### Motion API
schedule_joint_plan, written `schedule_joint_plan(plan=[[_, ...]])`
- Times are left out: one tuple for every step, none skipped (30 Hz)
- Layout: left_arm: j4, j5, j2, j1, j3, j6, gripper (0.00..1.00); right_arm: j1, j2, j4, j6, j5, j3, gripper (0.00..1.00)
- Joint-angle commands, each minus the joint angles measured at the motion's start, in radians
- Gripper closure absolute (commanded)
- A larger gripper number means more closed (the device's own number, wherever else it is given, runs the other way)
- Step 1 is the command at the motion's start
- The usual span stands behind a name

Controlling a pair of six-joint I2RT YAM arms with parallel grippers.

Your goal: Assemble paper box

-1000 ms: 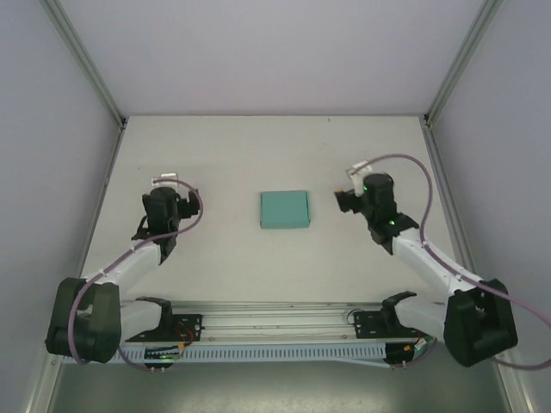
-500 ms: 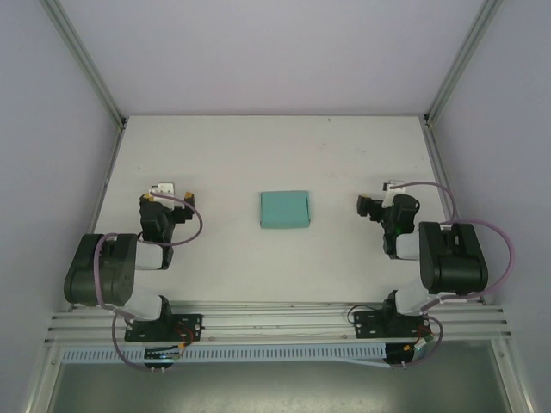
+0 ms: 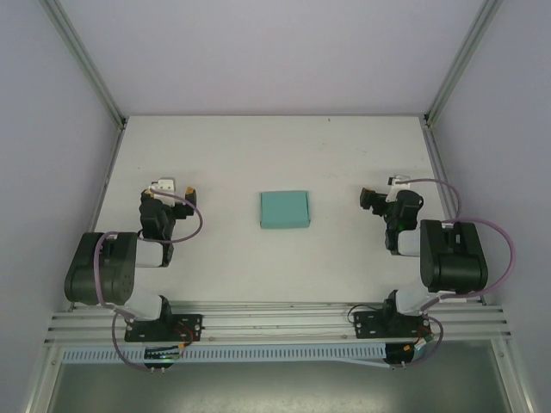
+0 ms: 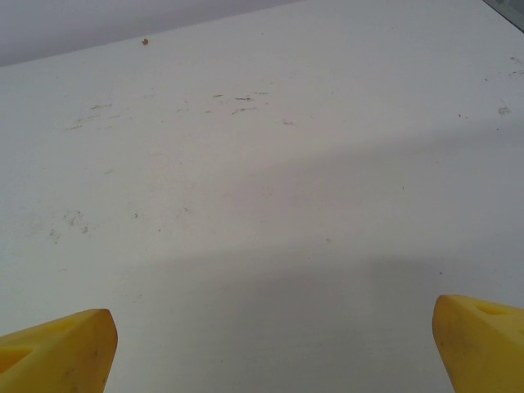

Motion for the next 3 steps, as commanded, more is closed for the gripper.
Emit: schedule_joint_plan(plan=[[0.025,0.013,-0.001,0.003,0.012,-0.019,0.01,0.011,-0.008,0.029,0.012,0.028,0.012,0.01],[0.026,0.014,-0.001,0.003,0.013,-0.019,0.01,0.011,-0.009,0.028,0.014,0.029,0.012,0.01],[0.026,0.014,-0.002,0.003,0.012,-0.019,0.01,0.011,-0.008,0.028,0.015,0.029,0.013,0.01]])
